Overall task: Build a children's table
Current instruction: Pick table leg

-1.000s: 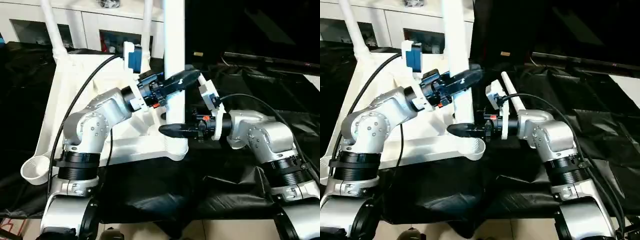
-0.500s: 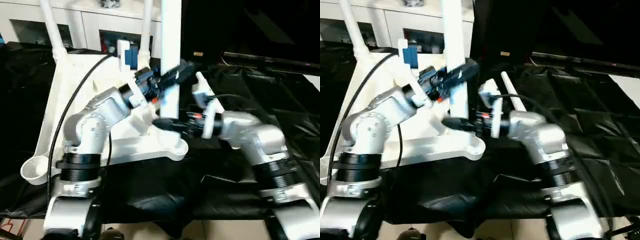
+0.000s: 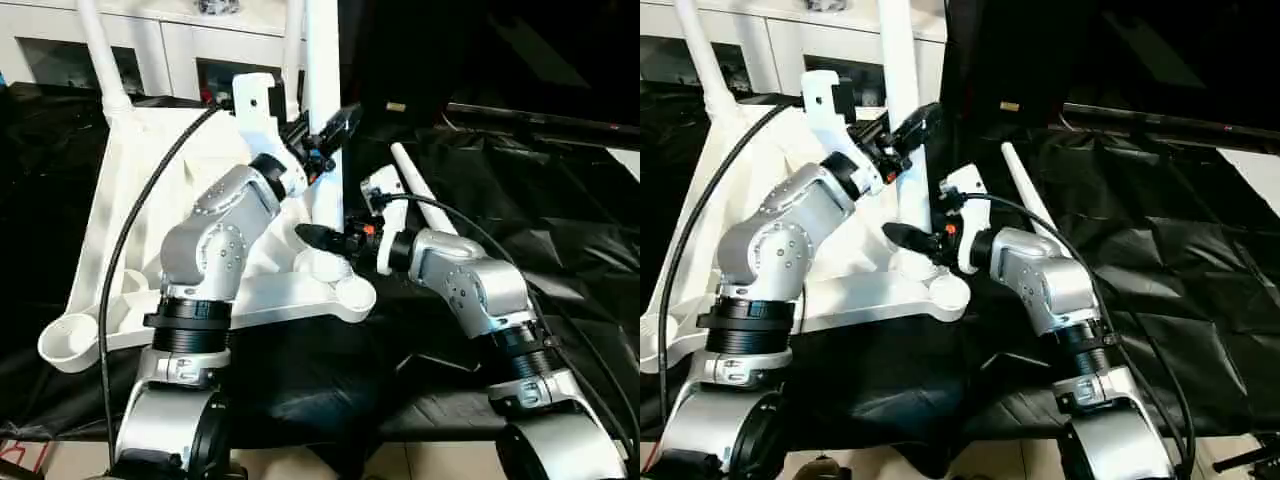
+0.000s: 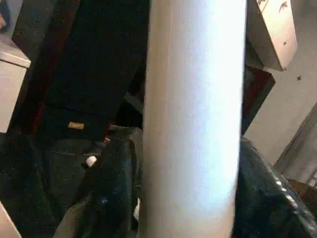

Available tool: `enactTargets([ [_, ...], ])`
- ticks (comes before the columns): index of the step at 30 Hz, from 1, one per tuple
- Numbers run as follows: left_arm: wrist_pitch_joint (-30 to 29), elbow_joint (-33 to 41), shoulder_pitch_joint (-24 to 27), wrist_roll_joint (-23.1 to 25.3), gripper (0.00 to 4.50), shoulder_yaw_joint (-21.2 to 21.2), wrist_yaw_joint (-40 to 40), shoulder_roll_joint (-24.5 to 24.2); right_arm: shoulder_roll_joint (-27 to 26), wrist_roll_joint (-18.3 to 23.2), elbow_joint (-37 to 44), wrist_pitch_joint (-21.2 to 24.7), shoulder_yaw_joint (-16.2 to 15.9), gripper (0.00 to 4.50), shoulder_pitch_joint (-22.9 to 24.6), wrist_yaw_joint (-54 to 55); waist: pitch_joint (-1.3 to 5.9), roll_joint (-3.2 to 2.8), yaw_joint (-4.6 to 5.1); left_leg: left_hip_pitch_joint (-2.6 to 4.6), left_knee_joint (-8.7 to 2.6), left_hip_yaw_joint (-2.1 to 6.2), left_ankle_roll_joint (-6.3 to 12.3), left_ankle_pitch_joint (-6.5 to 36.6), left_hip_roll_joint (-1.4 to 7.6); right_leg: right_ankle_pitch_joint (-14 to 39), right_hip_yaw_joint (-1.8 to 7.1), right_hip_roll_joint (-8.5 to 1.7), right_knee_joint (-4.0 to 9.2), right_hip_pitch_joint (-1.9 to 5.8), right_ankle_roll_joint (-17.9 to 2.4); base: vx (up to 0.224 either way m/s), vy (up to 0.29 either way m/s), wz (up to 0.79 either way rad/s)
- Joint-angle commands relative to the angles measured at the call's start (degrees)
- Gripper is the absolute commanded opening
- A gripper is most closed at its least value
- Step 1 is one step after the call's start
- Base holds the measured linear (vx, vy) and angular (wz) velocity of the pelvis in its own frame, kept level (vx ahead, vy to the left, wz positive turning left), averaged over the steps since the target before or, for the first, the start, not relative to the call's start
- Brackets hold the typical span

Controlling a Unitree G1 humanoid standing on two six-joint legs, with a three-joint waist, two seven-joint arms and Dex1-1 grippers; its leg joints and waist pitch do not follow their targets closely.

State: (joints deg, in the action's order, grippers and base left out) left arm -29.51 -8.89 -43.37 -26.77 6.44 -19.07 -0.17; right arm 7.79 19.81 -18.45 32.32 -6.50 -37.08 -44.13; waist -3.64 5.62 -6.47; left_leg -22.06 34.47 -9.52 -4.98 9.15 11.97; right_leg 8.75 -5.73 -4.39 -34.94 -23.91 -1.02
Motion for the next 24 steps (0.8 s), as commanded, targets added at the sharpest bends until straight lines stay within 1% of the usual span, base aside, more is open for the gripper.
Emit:
enactTargets([
  [1,0.2,-0.9,-1.1,-0.1,2.08,-0.2,1.3,0.9,-0.2,-0.2,1.1,-1.9,0.1,1.92,-0.9,-0.4,4.36,-0.23,0.05,0.91,-4.08,0.18,-1.97,12.8,1.35,19.7,2.82,-3.96,4.59,3.28,-3.8,0.000,0.000,0.00],
  [2,0.1,-0.9,-1.1,-0.3,1.90,-0.1,1.1,1.0,-0.3,-0.2,1.0,-2.1,0.2,1.92,-1.0,-0.2,4.34,-0.25,0.07,0.90,-4.07,0.16,-1.91,12.8,1.35,20.1,2.84,-3.98,4.68,3.26,-3.7,0.000,0.000,0.00],
  [3,0.0,-1.0,-1.2,-0.5,1.89,0.0,1.0,1.0,-0.3,-0.2,0.9,-2.2,0.4,1.92,-1.1,-0.1,4.32,-0.26,0.06,0.95,-4.08,0.14,-1.85,13.0,1.34,20.5,2.83,-3.98,4.76,3.23,-3.6,0.000,0.000,0.00],
  [4,0.0,-0.9,-1.2,-0.5,1.89,-0.1,0.6,0.9,-0.3,0.8,0.8,-1.4,1.0,1.92,-1.3,-0.7,4.29,-0.36,0.09,0.95,-4.11,0.18,-1.89,13.2,1.37,20.9,2.82,-3.98,4.79,3.22,-3.5,0.000,0.000,0.00],
  [5,0.0,-0.9,-1.1,-0.6,1.87,-0.2,0.4,0.9,-0.4,1.6,0.8,-0.7,1.5,2.27,-1.4,-1.2,4.34,-0.33,0.09,0.94,-4.09,0.22,-1.89,13.2,1.38,20.8,2.81,-3.98,4.76,3.24,-3.4,0.000,0.000,0.00],
  [6,-0.2,-0.8,-1.2,-0.8,1.84,-0.2,-0.2,0.8,-0.1,2.3,0.6,0.2,2.0,2.48,-1.7,-1.6,4.32,-0.33,0.09,0.99,-4.12,0.21,-1.86,13.3,1.39,20.8,2.81,-3.95,4.81,3.19,-3.4,0.000,0.000,0.00],
  [7,-0.4,-0.6,-1.2,-1.1,1.82,-0.4,-1.2,0.5,0.9,2.6,0.3,0.9,2.1,2.61,-2.0,-2.6,4.32,-0.32,0.10,1.01,-4.07,0.17,-1.75,13.6,1.32,21.1,2.81,-3.94,4.86,3.21,-3.4,0.000,0.000,0.00],
  [8,-0.4,-0.6,-1.2,-1.1,1.82,-0.4,-1.3,0.5,1.0,2.6,0.3,0.9,2.1,2.61,-2.0,-2.7,4.31,-0.33,0.07,1.00,-4.11,0.22,-1.73,13.7,1.36,21.2,2.76,-3.95,4.83,3.25,-3.4,0.000,0.000,0.00],
  [9,-0.7,-0.5,-1.4,-1.5,1.82,-0.8,-2.8,0.0,2.9,2.4,0.3,1.5,1.5,2.81,-2.2,-4.7,4.32,-0.32,0.06,1.03,-4.10,0.21,-1.65,13.7,1.38,21.2,2.76,-3.90,4.87,3.23,-3.4,0.000,0.000,0.00],
  [10,-0.8,-0.4,-1.4,-1.6,1.82,-1.0,-3.3,-0.2,3.5,2.3,0.3,1.7,1.3,2.96,-2.3,-5.3,4.26,-0.29,-0.03,1.07,-4.08,0.19,-1.45,13.7,1.35,21.5,2.74,-3.89,4.97,3.26,-3.1,0.000,0.000,0.00],
  [11,-1.2,0.0,-1.4,-2.0,1.82,-1.6,-5.2,-0.9,5.4,2.6,0.6,2.6,0.9,3.04,-2.5,-7.9,4.23,-0.35,-0.14,1.16,-4.04,0.14,-1.47,13.8,1.38,21.6,2.81,-3.90,4.99,3.11,-3.0,0.000,0.000,0.00],
  [12,-1.2,0.0,-1.4,-2.0,1.82,-1.6,-5.2,-0.9,5.4,2.6,0.6,2.6,0.9,3.08,-2.5,-7.9,4.25,-0.32,-0.13,1.05,-4.06,0.18,-1.39,13.7,1.33,21.6,2.77,-3.90,4.93,3.27,-3.0,0.000,0.000,0.00],
  [13,-1.4,0.4,-1.3,-2.3,1.82,-2.0,-6.6,-1.3,6.6,3.0,0.8,3.3,0.8,3.10,-2.6,-9.6,4.31,-0.21,-0.17,0.96,-4.02,0.14,-1.27,13.2,1.33,21.3,2.82,-3.91,4.91,3.35,-2.9,0.000,0.000,0.00],
  [14,-1.7,1.0,-1.3,-2.7,1.82,-2.9,-8.9,-2.1,8.6,3.8,1.1,4.4,0.9,3.10,-3.0,-12.6,4.33,-0.25,-0.20,0.85,-3.95,0.14,-1.05,12.6,1.27,20.4,2.78,-3.86,4.83,3.48,-3.3,0.000,0.000,0.00],
  [16,-2.0,1.7,-1.2,-3.0,1.82,-3.7,-10.7,-2.6,10.2,4.7,1.5,5.5,0.7,3.10,-3.3,-15.2,4.42,-0.18,-0.22,0.73,-3.94,0.14,-0.95,11.5,1.35,18.9,2.83,-3.87,4.54,3.56,-4.0,0.000,0.000,0.00],
  [17,-2.1,1.9,-1.2,-3.2,1.82,-3.9,-11.3,-2.8,10.7,5.0,1.6,5.8,0.6,3.10,-3.3,-16.1,4.41,-0.18,-0.24,0.80,-3.89,0.10,-0.87,11.6,1.32,18.8,2.80,-3.85,4.58,3.51,-4.2,0.000,0.000,0.00],
  [19,-2.8,2.7,-1.1,-3.7,1.82,-4.7,-13.4,-3.3,12.4,5.6,1.8,6.9,-0.4,3.10,-3.7,-19.2,4.47,-0.15,-0.36,0.87,-3.76,0.04,-0.48,11.4,1.40,18.2,2.83,-3.93,4.45,3.60,-5.3,0.000,0.000,0.00],
  [20,-3.1,2.8,-1.1,-3.8,1.82,-4.8,-13.7,-3.3,12.9,5.4,1.6,7.1,-1.0,3.10,-3.9,-20.0,4.43,-0.13,-0.26,0.79,-3.81,0.08,-0.53,11.2,1.44,17.8,2.79,-3.89,4.34,3.60,-5.7,0.000,0.000,0.00],
  [21,-3.2,3.0,-1.1,-4.0,1.82,-5.0,-14.1,-3.3,13.0,5.2,1.2,6.9,-1.3,3.10,-4.0,-20.2,4.40,-0.15,-0.24,0.81,-3.79,0.06,-0.53,11.3,1.43,17.9,2.77,-3.90,4.39,3.57,-5.8,0.000,0.000,0.00],
  [23,-3.3,3.1,-1.0,-4.2,1.82,-5.2,-14.5,-3.3,13.1,5.0,0.9,6.7,-1.5,3.10,-4.1,-20.5,4.33,-0.05,-0.18,0.84,-3.72,0.00,-0.67,12.0,1.35,19.9,2.76,-3.98,4.58,3.51,-5.6,0.000,0.000,0.00],
  [24,-3.9,3.7,-0.9,-4.9,1.82,-5.3,-14.9,-2.9,12.9,5.0,0.4,6.6,-1.8,3.10,-4.3,-21.0,4.29,0.12,-0.12,0.87,-3.70,-0.04,-0.64,12.1,1.37,20.4,2.76,-4.00,4.69,3.44,-5.5,0.000,0.000,0.00],
])
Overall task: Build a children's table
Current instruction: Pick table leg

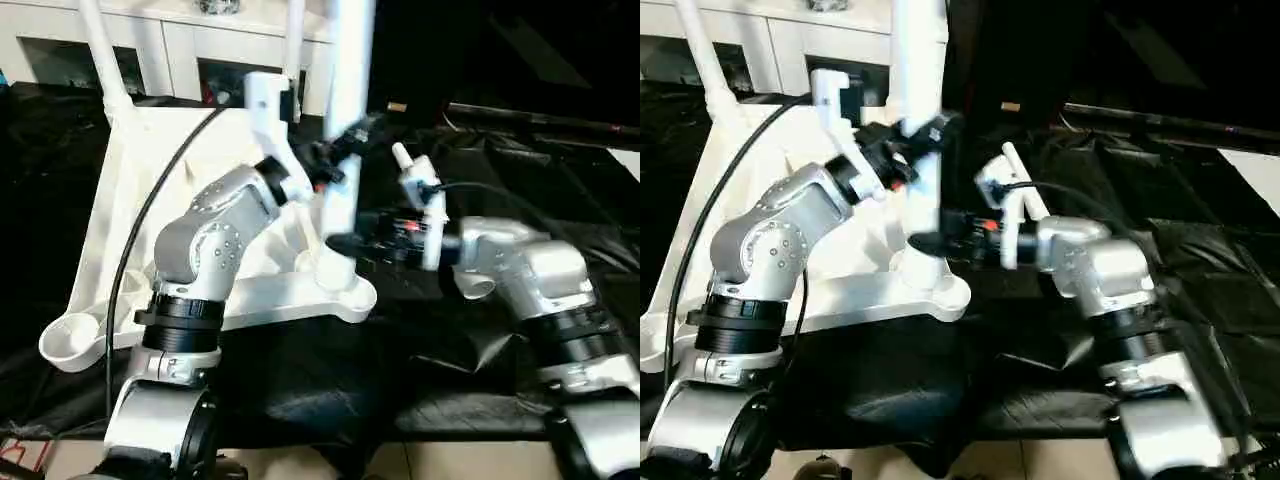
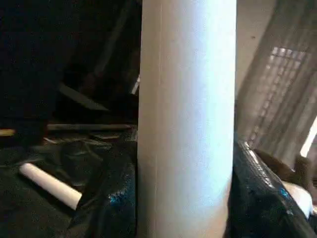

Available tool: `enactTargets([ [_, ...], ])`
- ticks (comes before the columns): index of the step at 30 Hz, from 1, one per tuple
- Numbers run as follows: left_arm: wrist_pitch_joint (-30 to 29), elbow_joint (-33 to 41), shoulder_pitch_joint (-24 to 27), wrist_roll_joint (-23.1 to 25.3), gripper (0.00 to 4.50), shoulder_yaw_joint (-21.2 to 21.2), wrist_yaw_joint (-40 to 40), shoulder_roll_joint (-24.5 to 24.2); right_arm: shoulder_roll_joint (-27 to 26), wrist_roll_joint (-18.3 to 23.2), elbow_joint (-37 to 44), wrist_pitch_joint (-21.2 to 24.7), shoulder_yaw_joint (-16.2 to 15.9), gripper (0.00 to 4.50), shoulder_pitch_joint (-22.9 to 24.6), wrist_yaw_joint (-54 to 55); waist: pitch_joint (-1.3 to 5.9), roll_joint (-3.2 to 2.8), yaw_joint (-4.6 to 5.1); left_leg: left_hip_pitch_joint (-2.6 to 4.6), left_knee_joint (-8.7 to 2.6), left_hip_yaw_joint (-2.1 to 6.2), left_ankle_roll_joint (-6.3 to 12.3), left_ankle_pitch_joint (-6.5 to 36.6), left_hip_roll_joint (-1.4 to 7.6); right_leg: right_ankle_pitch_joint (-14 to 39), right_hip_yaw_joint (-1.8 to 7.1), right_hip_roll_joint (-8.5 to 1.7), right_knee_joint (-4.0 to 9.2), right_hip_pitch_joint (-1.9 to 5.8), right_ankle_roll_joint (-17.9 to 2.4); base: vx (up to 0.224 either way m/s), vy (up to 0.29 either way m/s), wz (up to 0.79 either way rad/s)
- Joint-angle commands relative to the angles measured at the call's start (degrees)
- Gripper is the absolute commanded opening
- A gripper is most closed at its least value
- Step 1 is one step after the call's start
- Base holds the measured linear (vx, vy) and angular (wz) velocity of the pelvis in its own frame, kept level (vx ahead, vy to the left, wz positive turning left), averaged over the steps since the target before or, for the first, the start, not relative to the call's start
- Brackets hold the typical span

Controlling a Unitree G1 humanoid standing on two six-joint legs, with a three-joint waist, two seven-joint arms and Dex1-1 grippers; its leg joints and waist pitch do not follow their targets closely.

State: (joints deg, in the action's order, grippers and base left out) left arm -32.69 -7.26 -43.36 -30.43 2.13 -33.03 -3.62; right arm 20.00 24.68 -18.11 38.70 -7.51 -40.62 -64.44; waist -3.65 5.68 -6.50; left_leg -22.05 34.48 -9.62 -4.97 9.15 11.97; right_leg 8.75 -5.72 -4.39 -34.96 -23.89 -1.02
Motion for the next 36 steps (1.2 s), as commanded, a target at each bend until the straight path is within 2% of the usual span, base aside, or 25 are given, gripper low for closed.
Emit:
enactTargets([
  [1,-1.1,2.6,-0.8,-1.9,1.82,-1.2,-1.3,0.8,0.6,0.1,-0.3,0.3,-0.9,3.10,-0.9,-0.9,4.35,0.25,-0.13,0.89,-3.66,0.06,-0.70,11.9,1.41,20.8,2.71,-4.06,4.66,3.44,-5.6,0.000,0.000,0.00],
  [3,-1.6,3.4,-0.5,-2.5,1.82,-1.6,-2.2,0.7,0.4,0.0,-0.6,0.3,-1.1,3.10,-1.1,-1.3,4.33,0.02,-0.18,0.87,-3.72,0.16,-0.82,11.7,1.49,20.7,2.70,-4.08,4.62,3.39,-5.8,0.000,0.000,0.00],
  [6,-1.7,4.0,-0.2,-2.6,1.82,-2.0,-2.7,0.5,0.4,0.0,-0.9,0.7,-1.6,3.10,-1.2,-2.4,4.30,0.20,-0.10,0.85,-3.74,0.13,-0.79,11.9,1.49,20.4,2.71,-3.98,4.62,3.40,-5.8,0.000,0.000,0.00],
  [11,-2.1,3.9,-0.3,-2.8,1.82,-1.5,-2.8,0.3,0.7,-0.3,-0.9,0.6,-2.1,3.10,-1.2,-3.1,4.33,0.10,-0.20,0.84,-3.71,0.14,-0.86,11.5,1.44,20.6,2.72,-3.96,4.61,3.42,-5.1,0.000,0.000,0.00],
  [13,-2.5,4.2,-0.2,-3.2,1.82,-1.6,-2.9,0.3,0.8,-0.2,-1.0,0.6,-2.0,3.10,-1.1,-3.2,4.38,-0.10,-0.23,0.84,-3.72,0.18,-1.04,11.5,1.45,20.2,2.73,-3.95,4.52,3.45,-5.2,0.000,0.000,0.00],
  [14,-2.7,4.3,-0.1,-3.4,1.82,-1.7,-3.1,0.2,0.8,-0.2,-1.0,0.6,-2.0,3.10,-1.1,-3.2,4.40,0.03,-0.19,0.79,-3.68,0.14,-0.98,11.4,1.40,20.0,2.73,-3.93,4.54,3.49,-5.3,0.000,0.000,0.00],
  [16,-3.0,4.6,0.2,-3.5,1.82,-2.0,-3.5,0.2,0.7,-0.3,-1.2,0.2,-1.8,3.10,-1.0,-3.1,4.41,-0.08,-0.22,0.80,-3.70,0.16,-0.95,11.2,1.44,19.3,2.74,-3.91,4.48,3.47,-5.5,0.000,0.000,0.00],
  [17,-3.0,4.6,0.2,-3.5,1.82,-2.0,-3.6,0.2,0.7,-0.3,-1.3,0.2,-1.8,2.83,-1.0,-3.1,4.43,-0.03,-0.20,0.78,-3.70,0.15,-0.94,11.1,1.42,19.0,2.74,-3.91,4.40,3.52,-5.8,0.000,0.000,0.00],
  [18,-3.0,4.5,0.3,-3.4,1.82,-2.1,-3.6,0.3,0.6,-0.5,-1.6,-0.1,-1.7,2.76,-1.0,-2.8,4.43,-0.25,-0.25,0.82,-3.72,0.16,-0.98,11.2,1.44,18.8,2.76,-3.90,4.39,3.50,-5.9,0.000,0.000,0.00],
  [21,-3.0,4.3,0.4,-3.4,1.82,-2.1,-3.5,0.3,0.3,-0.8,-2.2,-0.7,-1.6,2.70,-0.9,-2.4,4.39,-0.12,-0.14,0.80,-3.72,0.13,-0.98,11.6,1.41,18.9,2.74,-3.86,4.45,3.54,-6.0,0.000,0.000,0.00],
  [22,-3.0,4.3,0.5,-3.5,1.82,-2.1,-3.4,0.3,0.2,-0.8,-2.1,-0.7,-1.7,2.39,-0.8,-2.4,4.39,-0.12,-0.18,0.89,-3.70,0.12,-0.99,11.7,1.42,19.3,2.74,-3.91,4.52,3.49,-5.9,0.000,0.000,0.00],
  [24,-3.2,4.4,0.5,-3.6,1.82,-1.9,-3.3,0.2,0.1,-0.7,-1.7,-0.5,-1.8,2.32,-0.4,-2.5,4.39,-0.18,-0.15,0.87,-3.75,0.18,-1.05,11.8,1.47,19.3,2.73,-3.90,4.48,3.50,-5.8,0.000,0.000,0.00],
  [26,-3.2,4.4,0.5,-3.6,1.82,-1.8,-3.2,0.2,0.0,-0.7,-1.7,-0.5,-1.9,2.07,-0.3,-2.6,4.41,-0.14,-0.12,0.90,-3.73,0.17,-1.08,11.9,1.46,19.4,2.73,-3.89,4.49,3.46,-5.8,0.000,0.000,0.00],
  [33,-2.4,4.0,0.5,-2.2,1.82,-2.7,-3.0,-0.3,-0.3,-0.8,-1.6,-0.7,-2.1,1.93,0.0,-2.4,4.42,-0.24,-0.19,0.88,-3.78,0.19,-1.19,11.7,1.46,18.6,2.76,-3.86,4.38,3.52,-6.0,0.000,0.000,0.00],
  [34,-2.9,3.6,0.4,-1.9,2.38,-2.8,-2.6,-0.3,-0.6,-0.9,-1.3,-0.8,-2.2,1.93,0.3,-2.2,4.41,-0.36,-0.16,0.92,-3.78,0.18,-1.24,11.8,1.46,18.5,2.78,-3.85,4.42,3.51,-6.0,0.000,0.000,0.00],
  [36,-3.4,3.5,0.3,-2.2,2.52,-2.8,-2.6,-0.2,-0.8,-1.0,-1.1,-0.9,-2.2,1.93,0.5,-1.9,4.46,-0.45,-0.14,0.97,-3.76,0.20,-1.34,12.0,1.48,18.2,2.78,-3.87,4.39,3.51,-6.2,0.000,0.000,0.00],
])
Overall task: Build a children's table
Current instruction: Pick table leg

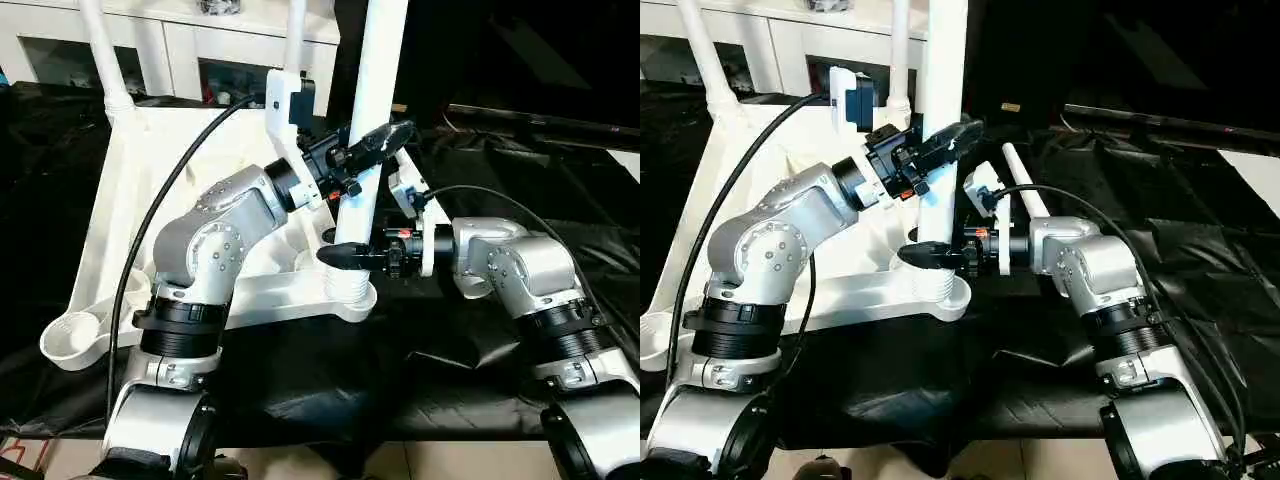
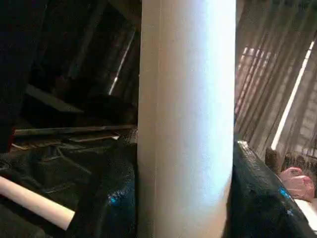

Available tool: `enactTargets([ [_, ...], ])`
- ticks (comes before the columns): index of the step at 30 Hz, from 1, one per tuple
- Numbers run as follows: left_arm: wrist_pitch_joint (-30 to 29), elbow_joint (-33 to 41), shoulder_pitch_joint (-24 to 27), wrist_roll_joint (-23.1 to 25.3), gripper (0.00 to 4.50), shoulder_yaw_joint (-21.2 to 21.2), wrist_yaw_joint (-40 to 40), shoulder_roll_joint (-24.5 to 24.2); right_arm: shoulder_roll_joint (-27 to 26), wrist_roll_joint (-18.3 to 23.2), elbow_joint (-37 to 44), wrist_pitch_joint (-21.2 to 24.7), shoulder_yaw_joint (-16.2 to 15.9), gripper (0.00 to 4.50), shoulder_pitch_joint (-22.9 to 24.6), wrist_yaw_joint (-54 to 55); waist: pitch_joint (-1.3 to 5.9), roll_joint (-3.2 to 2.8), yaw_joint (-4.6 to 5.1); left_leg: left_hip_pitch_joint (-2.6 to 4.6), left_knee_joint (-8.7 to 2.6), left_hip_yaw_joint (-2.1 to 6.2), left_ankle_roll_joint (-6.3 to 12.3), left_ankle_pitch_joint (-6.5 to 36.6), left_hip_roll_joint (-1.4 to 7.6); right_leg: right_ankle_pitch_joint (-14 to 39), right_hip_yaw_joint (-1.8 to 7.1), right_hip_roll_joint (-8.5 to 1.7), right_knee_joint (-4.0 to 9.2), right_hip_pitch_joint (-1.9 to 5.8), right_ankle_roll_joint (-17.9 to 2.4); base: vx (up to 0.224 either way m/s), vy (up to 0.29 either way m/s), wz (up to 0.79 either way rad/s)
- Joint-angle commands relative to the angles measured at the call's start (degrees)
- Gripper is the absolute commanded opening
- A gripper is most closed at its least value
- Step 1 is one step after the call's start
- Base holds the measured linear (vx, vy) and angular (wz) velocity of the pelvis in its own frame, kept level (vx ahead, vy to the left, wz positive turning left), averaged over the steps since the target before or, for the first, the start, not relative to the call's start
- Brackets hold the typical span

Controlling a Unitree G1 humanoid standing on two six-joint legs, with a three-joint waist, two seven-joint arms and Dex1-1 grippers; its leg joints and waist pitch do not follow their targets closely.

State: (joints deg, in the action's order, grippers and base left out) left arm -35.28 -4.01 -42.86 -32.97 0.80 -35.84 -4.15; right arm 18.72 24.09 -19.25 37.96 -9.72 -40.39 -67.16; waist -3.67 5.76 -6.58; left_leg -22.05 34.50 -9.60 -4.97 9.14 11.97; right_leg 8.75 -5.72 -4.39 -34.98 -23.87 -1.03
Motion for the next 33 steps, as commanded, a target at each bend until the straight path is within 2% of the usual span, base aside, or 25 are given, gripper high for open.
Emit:
enactTargets([
  [1,-1.1,0.4,-0.2,0.0,2.59,-1.6,0.0,0.4,0.1,-0.4,0.3,-0.3,0.1,1.93,0.7,1.3,4.50,-0.72,-0.09,0.95,-3.82,0.22,-1.44,11.8,1.48,17.7,2.79,-3.87,4.31,3.53,-6.4,0.000,0.000,0.00],
  [4,2.0,0.1,-0.2,2.0,2.94,-1.8,1.2,0.9,-0.9,-0.3,0.6,-1.0,0.8,1.92,1.5,2.9,4.50,-0.67,0.01,0.92,-3.89,0.25,-1.64,12.3,1.50,17.0,2.77,-3.84,4.32,3.56,-6.7,0.000,0.000,0.00],
  [6,5.7,-1.4,-0.5,3.5,2.93,-0.6,3.7,2.3,-2.3,0.0,0.6,-2.1,2.3,1.92,2.1,5.1,4.45,-0.70,-0.04,1.02,-3.92,0.23,-1.69,12.6,1.54,17.3,2.81,-3.92,4.51,3.46,-6.7,0.000,0.000,0.00],
  [7,8.6,-2.4,-0.8,4.5,2.92,0.8,6.6,3.6,-3.7,0.2,-0.1,-3.1,3.8,1.91,2.3,7.6,4.53,-1.07,-0.07,1.01,-3.91,0.29,-1.82,12.7,1.50,17.2,2.79,-3.94,4.44,3.55,-6.6,0.000,0.000,0.00],
  [8,11.0,-3.3,-1.2,4.9,2.92,2.8,10.0,5.2,-5.1,0.3,-0.8,-4.6,5.4,1.91,2.5,10.2,4.51,-0.79,0.11,0.91,-3.92,0.28,-1.94,13.3,1.47,17.6,2.74,-3.90,4.63,3.54,-6.3,0.000,0.000,0.00],
  [9,11.4,-3.6,-1.3,4.8,2.92,3.3,10.6,5.4,-5.5,0.3,-1.1,-5.1,5.9,1.91,2.6,11.0,4.56,-0.68,0.21,0.89,-3.89,0.26,-2.11,13.2,1.45,17.8,2.77,-3.97,4.62,3.54,-6.1,0.000,0.000,0.00],
  [10,12.7,-4.7,-1.9,4.6,2.92,5.5,13.5,6.5,-7.5,0.3,-2.3,-7.5,8.1,1.91,2.9,15.1,4.58,-0.74,0.11,0.95,-3.87,0.33,-2.33,13.2,1.51,18.1,2.73,-4.05,4.53,3.50,-6.0,0.000,0.000,0.00],
  [11,12.9,-4.8,-1.9,4.6,2.92,5.8,13.8,6.7,-7.8,0.3,-2.5,-7.9,8.5,1.91,3.0,15.6,4.57,-0.79,0.19,1.05,-3.85,0.27,-2.41,13.8,1.39,19.3,2.71,-4.03,4.68,3.30,-5.8,0.000,0.000,0.00],
  [12,13.2,-5.3,-2.0,4.6,2.92,6.3,13.8,6.1,-8.7,0.5,-3.0,-9.0,9.7,1.91,3.2,17.8,4.55,-1.35,0.06,1.15,-3.93,0.41,-2.39,14.0,1.38,19.9,2.62,-4.01,4.74,3.36,-5.5,0.000,0.000,0.00],
  [15,14.2,-6.7,-1.8,5.4,2.92,6.8,12.2,3.3,-9.8,-0.9,-3.6,-11.6,10.8,1.91,4.1,22.4,4.57,-1.19,0.25,1.21,-4.12,0.43,-2.62,14.4,1.28,20.3,2.61,-3.80,4.88,3.20,-4.6,0.000,0.000,0.00],
  [16,13.8,-6.5,-0.1,6.3,2.92,5.6,7.4,-0.7,-10.5,-3.1,-4.5,-15.6,11.7,1.91,5.3,27.4,4.59,-1.55,0.37,1.24,-4.26,0.48,-3.05,14.0,1.36,18.9,2.72,-3.79,4.61,3.13,-4.4,0.000,0.000,0.00],
  [17,13.8,-6.5,-0.1,6.3,2.92,5.6,7.4,-0.7,-10.5,-3.1,-4.5,-15.6,11.7,1.91,5.3,27.4,4.66,-1.57,0.37,1.34,-4.29,0.52,-3.24,13.7,1.40,18.4,2.72,-3.85,4.51,3.08,-4.5,0.000,0.000,0.00],
  [18,13.6,-6.2,0.5,6.7,2.92,5.1,6.1,-1.8,-10.6,-3.7,-4.8,-16.6,12.0,1.91,5.6,28.5,4.66,-1.30,0.51,1.29,-4.27,0.39,-3.26,13.6,1.35,17.8,2.74,-3.68,4.43,3.13,-4.8,0.000,0.000,0.00],
  [19,13.4,-5.4,1.6,7.4,2.92,3.9,4.1,-3.4,-10.8,-3.9,-5.1,-17.6,12.8,1.91,5.9,30.2,4.64,-1.59,0.48,1.37,-4.36,0.36,-3.47,12.9,1.44,15.5,2.86,-3.68,4.01,3.13,-5.8,0.000,0.000,0.00],
  [20,13.6,-5.1,2.2,8.0,2.92,3.2,3.1,-4.1,-11.1,-4.0,-5.3,-18.1,13.4,1.91,6.0,31.3,4.69,-1.55,0.60,1.29,-4.31,0.37,-3.52,12.8,1.45,14.6,2.88,-3.65,3.80,3.28,-6.2,0.000,0.000,0.00],
  [22,14.2,-3.0,5.5,11.1,2.92,-1.8,-2.3,-8.1,-11.7,-3.8,-5.2,-19.2,15.5,1.91,6.4,34.1,4.62,-1.45,0.51,1.54,-4.40,0.18,-3.15,13.0,1.55,13.3,3.02,-3.71,3.71,3.11,-7.4,0.000,0.000,0.00],
  [23,14.2,-3.0,5.5,11.1,2.92,-1.8,-2.3,-8.1,-11.7,-3.8,-5.2,-19.2,15.5,1.91,6.4,34.1,4.59,-1.54,0.40,1.44,-4.49,0.31,-3.14,13.1,1.54,13.8,3.00,-3.85,3.64,3.18,-7.3,0.000,0.000,0.00],
  [24,14.5,-2.4,6.8,12.3,2.92,-3.8,-4.3,-9.6,-11.9,-3.9,-5.2,-19.7,16.0,1.91,6.5,34.8,4.68,-1.65,0.37,1.66,-4.46,0.24,-3.27,13.4,1.55,13.9,3.06,-3.79,3.63,3.06,-7.2,0.000,0.000,0.00],
  [25,15.9,-2.3,8.4,14.5,2.92,-6.9,-6.8,-11.8,-12.0,-4.0,-4.9,-20.3,16.5,1.91,6.8,35.8,4.45,-1.38,0.50,1.59,-4.59,0.14,-3.12,13.5,1.53,14.0,3.14,-3.72,3.85,3.01,-7.3,0.000,0.000,0.00],
  [26,15.9,-2.3,8.4,14.5,2.92,-6.9,-6.8,-11.8,-12.0,-4.0,-4.9,-20.3,16.5,1.91,6.8,35.8,4.45,-1.38,0.50,1.59,-4.59,0.14,-3.12,13.5,1.53,14.0,3.14,-3.72,3.85,3.01,-7.3,0.000,0.000,0.00],
  [27,18.4,-2.7,11.0,17.8,2.92,-11.9,-10.7,-15.3,-12.1,-3.7,-3.8,-20.8,17.1,1.91,7.7,36.3,4.47,-1.49,0.52,1.58,-4.67,0.17,-3.34,14.3,1.52,15.3,3.19,-3.81,3.83,3.10,-6.6,0.000,0.000,0.00],
  [28,19.6,-3.1,12.3,19.5,2.92,-14.7,-13.3,-17.3,-12.2,-3.5,-2.9,-21.1,17.2,1.91,8.4,36.7,4.33,-1.46,0.69,1.50,-4.76,0.13,-3.27,14.7,1.45,16.4,3.29,-3.78,3.88,3.10,-6.0,0.000,0.000,0.00],
  [31,19.7,-3.2,13.2,20.2,2.92,-16.2,-14.8,-18.6,-12.2,-3.3,-2.1,-21.2,17.2,1.91,9.1,36.7,4.33,-1.63,0.79,1.69,-4.80,0.14,-3.62,15.2,1.51,17.6,3.33,-3.82,4.07,2.93,-5.7,0.000,0.000,0.00],
  [32,19.7,-3.4,14.1,21.2,2.92,-17.3,-16.2,-19.8,-12.1,-3.3,-1.4,-21.4,17.1,1.91,9.9,36.6,4.30,-1.88,0.92,1.69,-4.83,0.18,-3.80,15.9,1.47,18.1,3.33,-3.82,4.03,2.91,-6.0,0.000,0.000,0.00],
  [33,19.7,-3.4,14.1,21.2,2.92,-17.3,-16.2,-19.8,-12.1,-3.3,-1.4,-21.4,17.1,1.91,9.9,36.6,4.27,-1.79,0.96,1.73,-4.86,0.15,-3.83,16.4,1.48,18.5,3.31,-3.80,4.20,2.87,-6.0,0.000,0.000,0.00],
])
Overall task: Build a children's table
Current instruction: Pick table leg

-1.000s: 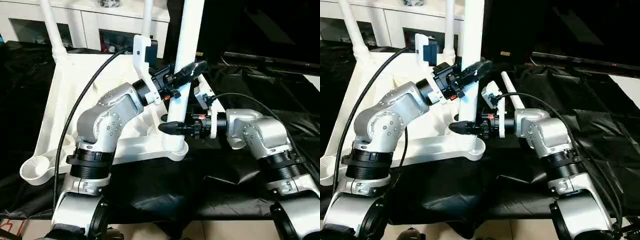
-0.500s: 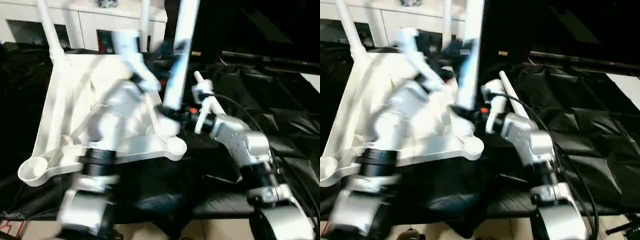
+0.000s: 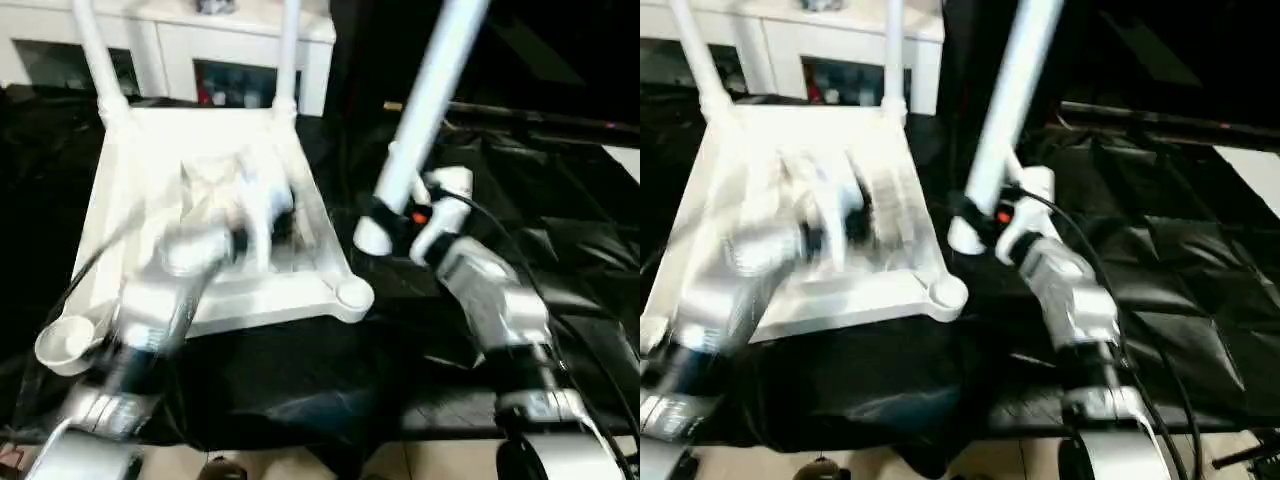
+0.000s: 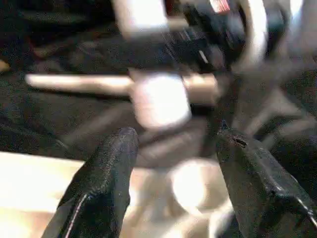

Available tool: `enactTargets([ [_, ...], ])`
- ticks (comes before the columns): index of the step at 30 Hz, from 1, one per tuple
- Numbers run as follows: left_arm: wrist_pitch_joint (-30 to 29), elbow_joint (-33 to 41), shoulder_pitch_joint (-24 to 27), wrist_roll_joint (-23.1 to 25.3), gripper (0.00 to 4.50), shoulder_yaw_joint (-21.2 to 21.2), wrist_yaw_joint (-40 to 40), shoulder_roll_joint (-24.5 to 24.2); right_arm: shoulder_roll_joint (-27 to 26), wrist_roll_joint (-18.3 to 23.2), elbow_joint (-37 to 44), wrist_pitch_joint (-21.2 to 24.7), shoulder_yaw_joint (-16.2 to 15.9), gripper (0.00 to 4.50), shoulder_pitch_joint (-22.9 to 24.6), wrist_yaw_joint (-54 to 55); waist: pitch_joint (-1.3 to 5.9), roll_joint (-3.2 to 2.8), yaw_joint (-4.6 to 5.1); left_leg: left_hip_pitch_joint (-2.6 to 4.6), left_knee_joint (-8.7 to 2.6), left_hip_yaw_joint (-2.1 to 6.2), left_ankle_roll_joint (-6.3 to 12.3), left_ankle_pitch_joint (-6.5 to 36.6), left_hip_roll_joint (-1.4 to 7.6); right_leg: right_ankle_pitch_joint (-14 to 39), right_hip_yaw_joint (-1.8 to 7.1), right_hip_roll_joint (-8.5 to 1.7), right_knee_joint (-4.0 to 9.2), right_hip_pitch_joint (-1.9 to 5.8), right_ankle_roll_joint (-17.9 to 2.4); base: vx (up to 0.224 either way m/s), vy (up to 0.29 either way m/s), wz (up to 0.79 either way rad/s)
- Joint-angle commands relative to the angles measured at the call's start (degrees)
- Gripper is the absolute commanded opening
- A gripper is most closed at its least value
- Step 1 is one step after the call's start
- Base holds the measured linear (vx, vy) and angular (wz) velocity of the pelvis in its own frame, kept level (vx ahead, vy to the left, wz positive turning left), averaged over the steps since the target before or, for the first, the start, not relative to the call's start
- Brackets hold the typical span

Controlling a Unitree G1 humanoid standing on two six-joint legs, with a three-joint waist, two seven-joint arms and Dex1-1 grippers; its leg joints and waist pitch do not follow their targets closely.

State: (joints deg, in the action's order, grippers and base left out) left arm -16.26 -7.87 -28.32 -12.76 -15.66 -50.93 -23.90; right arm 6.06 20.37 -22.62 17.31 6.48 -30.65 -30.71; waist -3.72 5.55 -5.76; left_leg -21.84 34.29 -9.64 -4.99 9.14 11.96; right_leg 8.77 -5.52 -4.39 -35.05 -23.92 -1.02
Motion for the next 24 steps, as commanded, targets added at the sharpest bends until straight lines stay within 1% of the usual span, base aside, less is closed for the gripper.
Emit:
enactTargets([
  [1,0.2,0.4,0.2,1.7,2.92,-1.3,-1.8,-0.8,0.6,0.6,2.3,-1.1,0.9,1.91,0.7,-0.1,4.13,-1.52,0.33,1.54,-4.68,0.27,-3.86,17.9,1.47,20.6,3.06,-3.87,4.48,2.84,-6.0,0.000,0.000,0.00],
  [2,0.7,-0.7,0.5,2.6,2.92,-0.9,-0.8,-0.8,0.7,1.0,2.9,-1.1,1.0,1.91,1.3,-0.7,4.09,-1.67,0.41,1.55,-4.67,0.30,-3.92,18.5,1.45,21.4,3.05,-3.88,4.54,2.81,-5.9,0.000,0.000,0.00],
  [3,-0.3,-2.7,-0.2,2.3,2.92,1.4,2.6,0.7,0.7,1.4,3.4,-1.3,1.1,1.91,1.8,-1.4,4.13,-1.63,0.47,1.59,-4.59,0.34,-3.85,19.2,1.45,22.4,3.02,-3.92,4.67,2.80,-5.5,0.000,0.000,0.00],
  [4,-0.3,-2.7,-0.2,2.3,2.92,1.4,2.6,0.7,0.7,1.4,3.4,-1.3,1.1,1.91,1.8,-1.4,4.10,-1.62,0.51,1.56,-4.56,0.29,-3.73,19.5,1.39,22.7,3.00,-3.85,4.78,2.75,-5.4,0.000,0.000,0.00],
  [5,-0.5,-4.6,-1.2,1.7,2.92,3.7,5.7,2.2,0.7,1.8,3.8,-1.3,1.1,1.91,2.2,-2.0,4.16,-1.49,0.63,1.48,-4.55,0.44,-3.65,19.5,1.36,23.5,2.90,-3.95,4.84,2.86,-5.4,0.000,0.000,0.00],
  [6,-0.5,-4.6,-1.2,1.7,2.92,3.7,5.7,2.2,0.7,1.8,3.8,-1.3,1.1,1.91,2.2,-2.0,4.14,-1.47,0.71,1.31,-4.48,0.42,-3.57,19.3,1.34,23.7,2.84,-3.93,4.95,2.90,-5.3,0.000,0.000,0.00],
  [7,-0.3,-5.5,-1.6,1.5,2.92,4.5,6.9,2.7,0.7,1.9,4.0,-1.3,1.1,1.91,2.4,-2.1,4.14,-1.47,0.71,1.31,-4.48,0.42,-3.57,19.3,1.34,23.7,2.84,-3.93,4.95,2.90,-5.3,0.000,0.000,0.00],
  [8,1.2,-6.6,-2.4,1.4,2.92,5.7,8.5,2.9,0.7,2.0,4.5,-1.3,0.8,1.91,2.9,-2.5,4.18,-1.20,0.78,1.30,-4.39,0.45,-3.10,19.3,1.27,24.1,2.79,-3.89,5.06,2.89,-5.0,0.000,0.000,0.00],
  [9,1.7,-6.6,-2.5,1.5,2.92,5.8,8.4,2.7,0.7,2.0,4.6,-1.3,0.8,1.91,3.1,-2.6,4.18,-1.20,0.78,1.30,-4.39,0.45,-3.10,19.3,1.27,24.1,2.79,-3.89,5.06,2.89,-5.0,0.000,0.000,0.00],
  [10,2.2,-6.5,-2.5,1.6,2.92,5.7,8.3,2.6,0.7,2.0,4.7,-1.3,0.7,1.91,3.2,-2.7,4.22,-1.25,0.64,1.36,-4.45,0.52,-2.71,18.8,1.35,24.4,2.79,-3.99,5.15,2.85,-4.7,0.000,0.000,0.00],
  [11,2.0,-6.8,-3.2,0.9,2.92,6.8,9.6,3.3,0.8,1.9,5.0,-1.2,0.4,1.91,3.3,-3.1,4.19,-1.26,0.68,1.38,-4.46,0.51,-2.75,18.7,1.36,24.3,2.79,-3.96,5.08,2.77,-4.9,0.000,0.000,0.00],
  [12,1.4,-7.6,-4.8,-0.6,2.92,9.1,12.1,4.7,0.9,1.9,5.5,-0.9,-0.3,1.91,3.6,-3.9,4.25,-1.00,0.66,1.33,-4.45,0.51,-2.69,18.3,1.38,23.9,2.78,-3.97,5.02,2.84,-4.9,0.000,0.000,0.00],
  [13,0.2,-9.0,-7.6,-2.3,2.92,11.9,15.4,6.5,1.0,1.9,6.3,-0.5,-1.3,1.91,3.9,-4.8,4.42,-1.26,0.38,1.64,-4.12,0.20,-2.51,17.5,1.41,20.9,2.90,-3.80,4.74,2.56,-6.1,0.000,0.000,0.00],
  [14,-0.3,-10.5,-11.0,-3.5,2.92,14.0,18.5,8.6,1.0,1.6,6.8,-0.2,-2.3,1.91,4.1,-5.4,4.45,-1.24,0.24,1.65,-4.11,0.29,-2.46,17.2,1.45,19.9,2.86,-3.88,4.62,2.56,-6.6,0.000,0.000,0.00],
  [15,-0.3,-10.5,-11.0,-3.5,2.92,14.0,18.5,8.6,1.0,1.6,6.8,-0.2,-2.3,1.91,4.1,-5.4,4.37,-0.68,0.44,1.31,-4.16,0.18,-2.19,16.9,1.38,19.5,2.82,-3.73,4.65,2.79,-6.7,0.000,0.000,0.00],
  [16,-0.8,-11.7,-15.0,-4.2,2.92,14.9,21.0,11.6,0.9,0.7,6.7,-0.4,-3.6,1.91,4.1,-5.9,4.39,-0.77,0.27,1.02,-4.23,0.29,-2.07,15.6,1.44,18.3,2.82,-3.91,4.35,3.04,-7.1,0.000,0.000,0.00],
  [17,-0.8,-12.2,-16.7,-4.0,2.92,14.8,21.7,13.1,0.9,0.3,6.6,-0.6,-4.2,1.91,4.1,-6.0,4.44,-0.77,0.12,1.05,-4.10,0.31,-2.12,15.5,1.41,18.3,2.78,-3.97,4.35,3.08,-7.0,0.000,0.000,0.00],
  [18,-0.7,-12.2,-16.9,-3.9,2.92,14.6,21.8,13.4,0.9,0.2,6.5,-0.6,-4.3,1.91,4.1,-6.0,4.51,-0.73,-0.09,1.18,-4.01,0.29,-1.94,14.7,1.44,17.6,2.82,-4.15,4.36,3.11,-7.2,0.000,0.000,0.00],
  [19,-0.5,-12.2,-17.6,-3.7,2.92,14.0,21.9,14.7,0.9,-0.2,6.2,-0.6,-4.6,1.91,4.0,-5.8,4.32,-0.54,0.06,0.91,-4.15,0.23,-1.79,14.4,1.46,17.6,2.87,-4.11,4.44,3.21,-7.3,0.000,0.000,0.00],
  [20,-0.3,-12.3,-18.1,-3.5,2.92,13.5,22.0,15.6,1.0,-0.5,5.9,-0.5,-4.8,1.91,3.9,-5.7,4.47,-0.55,-0.23,0.92,-4.05,0.21,-1.69,13.6,1.40,17.0,2.89,-4.14,4.32,3.32,-7.1,0.000,0.000,0.00],
  [21,-0.1,-12.4,-18.8,-3.4,2.92,12.9,22.2,16.9,1.1,-0.9,5.8,-0.6,-5.2,1.91,3.9,-5.7,4.45,-0.44,-0.19,0.81,-4.04,0.18,-1.50,13.2,1.38,16.6,2.93,-4.14,4.26,3.36,-7.1,0.000,0.000,0.00],
  [22,-0.1,-12.4,-18.8,-3.4,2.92,12.9,22.2,16.9,1.1,-0.9,5.8,-0.6,-5.3,1.91,3.9,-5.7,4.58,-0.51,-0.33,0.72,-3.92,0.09,-1.28,12.2,1.29,15.5,2.97,-4.05,4.16,3.47,-7.1,0.000,0.000,0.00],
  [23,0.0,-12.2,-19.3,-3.5,2.92,12.1,21.9,18.1,1.3,-1.2,5.8,-0.6,-5.6,1.91,4.1,-5.8,4.69,-0.55,-0.35,0.60,-3.86,0.07,-0.92,11.0,1.23,14.0,2.98,-3.98,3.95,3.61,-7.3,0.000,0.000,0.00],
  [24,0.0,-12.0,-19.5,-3.6,2.92,11.6,21.6,19.1,1.3,-1.4,6.1,-0.6,-5.8,1.91,4.2,-5.9,4.78,-0.43,-0.37,0.56,-3.81,0.03,-0.73,10.4,1.26,12.8,3.00,-3.97,3.89,3.68,-7.5,0.000,0.000,0.00],
])
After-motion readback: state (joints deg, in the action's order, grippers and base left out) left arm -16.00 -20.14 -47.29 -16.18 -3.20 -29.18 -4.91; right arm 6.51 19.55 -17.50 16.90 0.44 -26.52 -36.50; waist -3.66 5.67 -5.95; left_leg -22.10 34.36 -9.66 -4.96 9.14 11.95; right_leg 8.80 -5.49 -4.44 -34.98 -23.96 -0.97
